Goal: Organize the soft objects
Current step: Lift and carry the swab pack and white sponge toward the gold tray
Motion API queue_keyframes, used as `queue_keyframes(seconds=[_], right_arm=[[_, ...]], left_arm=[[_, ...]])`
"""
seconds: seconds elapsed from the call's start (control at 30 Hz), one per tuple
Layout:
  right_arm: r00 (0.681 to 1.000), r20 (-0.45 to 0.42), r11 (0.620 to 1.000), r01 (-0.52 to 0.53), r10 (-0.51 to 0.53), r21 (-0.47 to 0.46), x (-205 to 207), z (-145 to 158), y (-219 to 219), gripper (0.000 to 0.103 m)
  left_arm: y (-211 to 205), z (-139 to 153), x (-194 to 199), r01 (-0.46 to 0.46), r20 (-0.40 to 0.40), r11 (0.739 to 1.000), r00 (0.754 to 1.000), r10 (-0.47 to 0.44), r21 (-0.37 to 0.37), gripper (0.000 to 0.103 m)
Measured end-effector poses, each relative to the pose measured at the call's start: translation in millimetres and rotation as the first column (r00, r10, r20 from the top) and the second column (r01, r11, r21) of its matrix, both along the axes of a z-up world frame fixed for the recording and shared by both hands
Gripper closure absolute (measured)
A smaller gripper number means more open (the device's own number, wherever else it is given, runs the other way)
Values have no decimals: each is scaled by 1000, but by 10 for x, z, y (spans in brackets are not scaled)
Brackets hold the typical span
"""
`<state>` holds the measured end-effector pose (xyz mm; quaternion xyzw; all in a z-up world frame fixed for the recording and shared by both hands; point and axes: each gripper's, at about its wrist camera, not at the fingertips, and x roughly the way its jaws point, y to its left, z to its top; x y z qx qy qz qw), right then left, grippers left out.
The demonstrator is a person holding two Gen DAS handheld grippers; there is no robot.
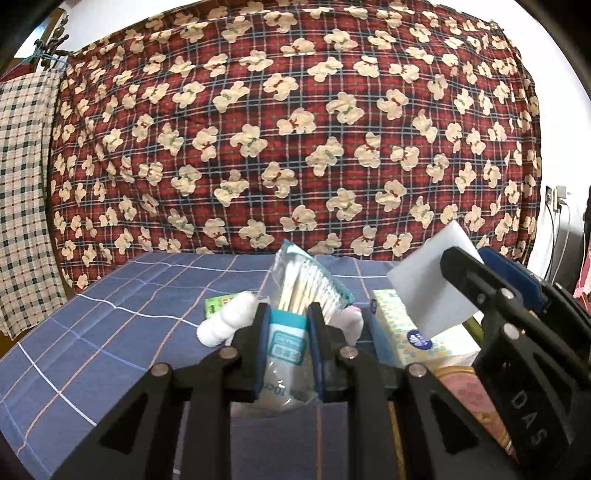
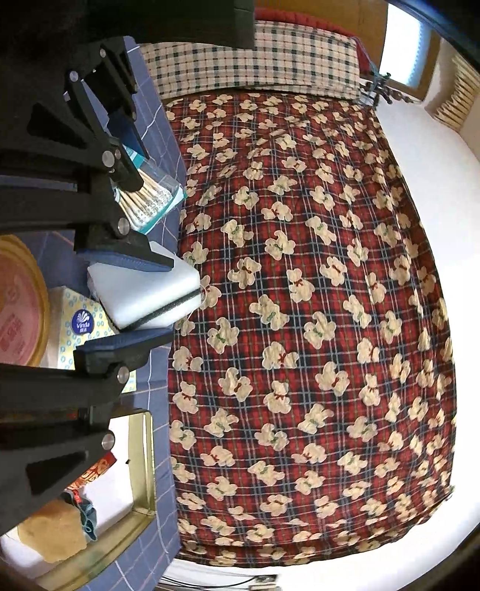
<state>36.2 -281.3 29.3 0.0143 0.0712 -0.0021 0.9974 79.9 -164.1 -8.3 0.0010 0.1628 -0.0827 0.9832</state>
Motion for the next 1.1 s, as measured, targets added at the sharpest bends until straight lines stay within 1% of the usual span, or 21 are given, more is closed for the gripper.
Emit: queue_keyframes(seconds=[0.23,0.4,0.57,0.7,0.83,0.97,1.1], right_arm=[[1000,9,1000,-3,3,15,-82,4,-82,69],[1000,18,1000,0,0,8,-139,16,-129,69],[1000,27,1000,13,-13,13,-191,89,-252,69],[999,28,999,32,-32,14,-248,177,-418,69],[997,22,996,70,-71,47,-300,260,-694,69],[993,13,992,116,-117,48,-342,320,-938,68],[986,-10,985,167,-167,47,-374,318,-1203,68]], left_arm=[[-119,6,-14,23,-3,1000,1000,-23,5,85],[-203,4,-12,46,-22,999,999,-46,0,85],[-307,86,-35,85,-31,996,996,-85,-11,85],[-440,217,-71,130,-29,991,991,-130,-14,85],[-638,349,-95,181,-32,983,983,-181,-15,85],[-894,444,-109,236,-42,972,971,-237,-10,85],[-1161,494,-99,288,-65,958,956,-288,-11,85]])
